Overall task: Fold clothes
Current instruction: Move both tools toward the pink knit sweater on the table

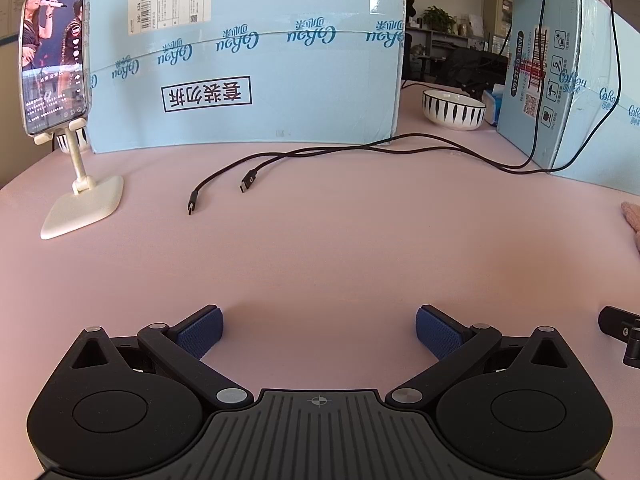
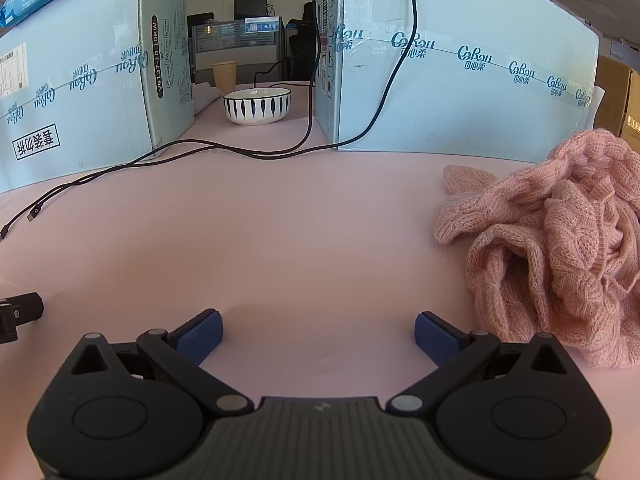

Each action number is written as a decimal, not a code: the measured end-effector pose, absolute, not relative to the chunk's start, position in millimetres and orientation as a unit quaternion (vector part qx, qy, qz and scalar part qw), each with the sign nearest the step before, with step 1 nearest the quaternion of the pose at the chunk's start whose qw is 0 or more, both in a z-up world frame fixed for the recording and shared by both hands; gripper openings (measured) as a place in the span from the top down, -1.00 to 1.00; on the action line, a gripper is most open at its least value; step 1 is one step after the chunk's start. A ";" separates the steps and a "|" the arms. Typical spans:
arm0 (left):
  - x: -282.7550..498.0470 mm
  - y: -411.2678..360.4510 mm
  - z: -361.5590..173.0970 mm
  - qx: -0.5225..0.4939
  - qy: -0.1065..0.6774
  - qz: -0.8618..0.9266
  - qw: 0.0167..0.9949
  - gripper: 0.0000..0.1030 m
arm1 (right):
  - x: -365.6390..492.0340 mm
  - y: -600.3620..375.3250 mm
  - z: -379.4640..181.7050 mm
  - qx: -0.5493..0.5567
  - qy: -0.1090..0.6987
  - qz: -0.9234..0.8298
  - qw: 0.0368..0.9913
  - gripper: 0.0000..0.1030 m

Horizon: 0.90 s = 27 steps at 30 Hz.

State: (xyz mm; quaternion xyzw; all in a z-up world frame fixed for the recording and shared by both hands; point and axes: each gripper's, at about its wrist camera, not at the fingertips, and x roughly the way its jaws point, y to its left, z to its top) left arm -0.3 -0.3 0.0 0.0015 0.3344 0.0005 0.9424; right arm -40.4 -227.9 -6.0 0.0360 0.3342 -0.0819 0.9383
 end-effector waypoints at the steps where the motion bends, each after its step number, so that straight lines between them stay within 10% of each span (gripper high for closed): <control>1: -0.9 -0.8 0.0 0.004 0.334 0.001 0.943 -1.00 | -40.3 -228.0 -6.0 0.036 0.334 -0.082 0.938 -1.00; 27: -0.2 -1.3 -0.8 0.006 0.335 0.002 0.942 -1.00 | -50.6 -245.0 -2.6 0.089 0.314 -0.063 0.943 -1.00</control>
